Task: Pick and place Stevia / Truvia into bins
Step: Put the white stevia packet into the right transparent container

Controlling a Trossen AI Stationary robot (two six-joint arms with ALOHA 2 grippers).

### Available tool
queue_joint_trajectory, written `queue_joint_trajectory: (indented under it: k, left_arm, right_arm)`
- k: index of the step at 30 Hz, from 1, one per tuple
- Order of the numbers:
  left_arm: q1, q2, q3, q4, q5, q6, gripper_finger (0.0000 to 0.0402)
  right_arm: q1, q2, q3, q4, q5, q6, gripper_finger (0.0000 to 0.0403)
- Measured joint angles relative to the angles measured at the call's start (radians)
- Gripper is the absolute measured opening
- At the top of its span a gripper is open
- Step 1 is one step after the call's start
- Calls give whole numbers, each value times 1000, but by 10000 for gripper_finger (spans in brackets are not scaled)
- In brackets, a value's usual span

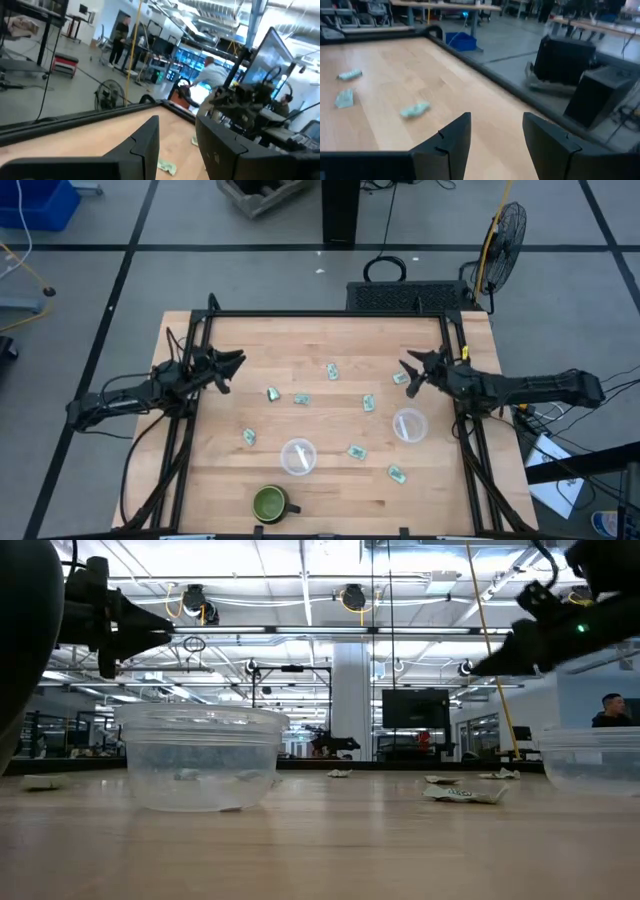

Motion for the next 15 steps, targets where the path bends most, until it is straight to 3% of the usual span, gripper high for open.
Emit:
queue_joint_trajectory:
  k: [5,8,11,15]
  left_arm:
    - [56,106,103,-60,34,-23,131]
    - [89,232,257,-228,41,19,131]
    - [113,385,413,-395,42,87,131]
    - [123,557,522,-449,22,111,131]
  right_arm:
    - [-105,144,111,-17,-140,48,171]
    - [-152,217,122,-54,-217,33,171]
    - [-184,290,121,-140,-226,119,171]
    - [-214,360,120,-239,-224,241,171]
